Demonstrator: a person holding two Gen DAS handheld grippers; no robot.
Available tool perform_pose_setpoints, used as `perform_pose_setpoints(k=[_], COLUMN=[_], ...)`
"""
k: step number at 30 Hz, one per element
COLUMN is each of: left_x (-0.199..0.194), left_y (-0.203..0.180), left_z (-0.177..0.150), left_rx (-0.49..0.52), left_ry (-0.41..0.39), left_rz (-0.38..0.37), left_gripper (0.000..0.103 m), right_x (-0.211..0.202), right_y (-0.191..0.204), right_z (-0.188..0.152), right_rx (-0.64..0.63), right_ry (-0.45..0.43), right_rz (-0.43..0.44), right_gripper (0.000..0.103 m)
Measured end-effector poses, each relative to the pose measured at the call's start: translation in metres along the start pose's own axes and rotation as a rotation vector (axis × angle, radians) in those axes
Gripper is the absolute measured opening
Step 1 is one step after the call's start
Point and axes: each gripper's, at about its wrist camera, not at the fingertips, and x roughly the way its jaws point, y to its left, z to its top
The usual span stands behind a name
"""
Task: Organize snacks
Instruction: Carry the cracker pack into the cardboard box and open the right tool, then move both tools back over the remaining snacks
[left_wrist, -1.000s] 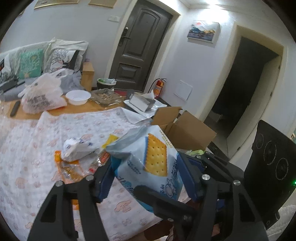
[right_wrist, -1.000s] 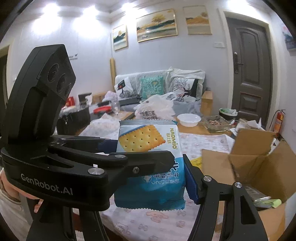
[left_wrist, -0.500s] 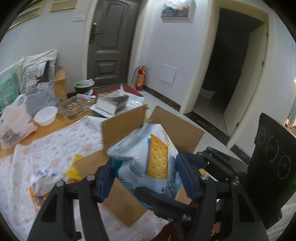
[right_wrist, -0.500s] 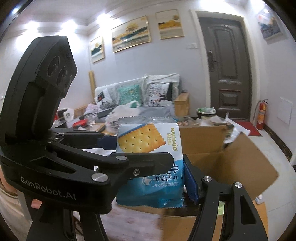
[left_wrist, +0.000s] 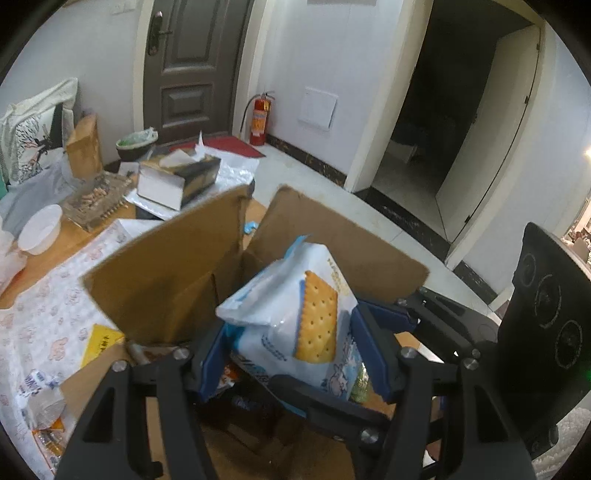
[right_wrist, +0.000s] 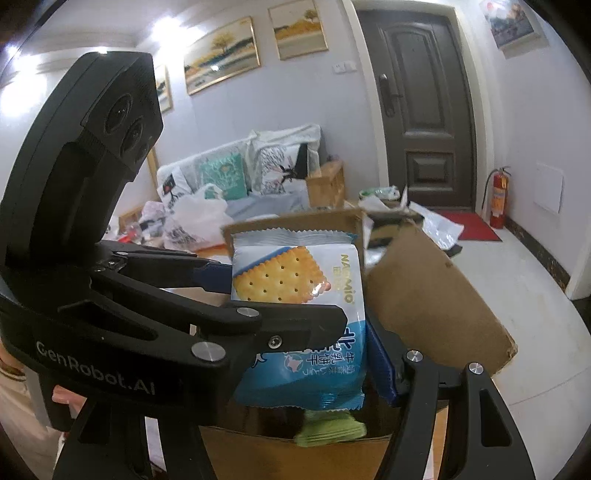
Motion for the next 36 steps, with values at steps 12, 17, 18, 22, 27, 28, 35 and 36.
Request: perform_pose_setpoints(k=[12,17,18,22,27,28,35,36], left_x=[0.009,-0.012,-0.017,-0.046,-0.096,-0.106,-0.173,-0.180], left_y=[0.011,0.018,0.018,0.024,0.036,0.040,0.075,0.081], left_z=[0.004,0.001,-0.001,-0.007,-0.026,-0.031,-0.080,-0.088], left_rx=[-0.015,-0.022,-0.020,-0.035,-0.057,-0.064,-0.130,-0.143], left_ry=[0.008,-0.023,-0.032,-0.081,-0.149,-0.163,-0.237,-0.245], left_rz=[0.065,0.072,0.075,0.086,0.133,0.143,0.233,0.241], left_gripper=[0.075,0.076,0.076,0.076,0.077,0.077,0.077,0.077], right_x=[0.002,0.002,0.001,-0.002,-0.011,-0.013,-0.009,-0.006], right_y=[-0.002,0.003,0.006,0.019,0.052,0.061,0.129,0.141], right_z=[-0.006,-0.003,-0.002,0.002,0.009,0.011,0.017,0.017], right_rx=[-0.011,-0.019,-0.020,-0.038,-0.081,-0.090,-0.161,-0.166], right_ry=[0.012,0.016,0.016,0.016,0.002,-0.002,0.016,0.027], right_rz=[-0.029,-0.037,-0.039,-0.037,-0.016,-0.006,0.065,0.081], right_gripper=[0.066,0.067,0.067,0.067,0.067,0.067,0.067,0.067])
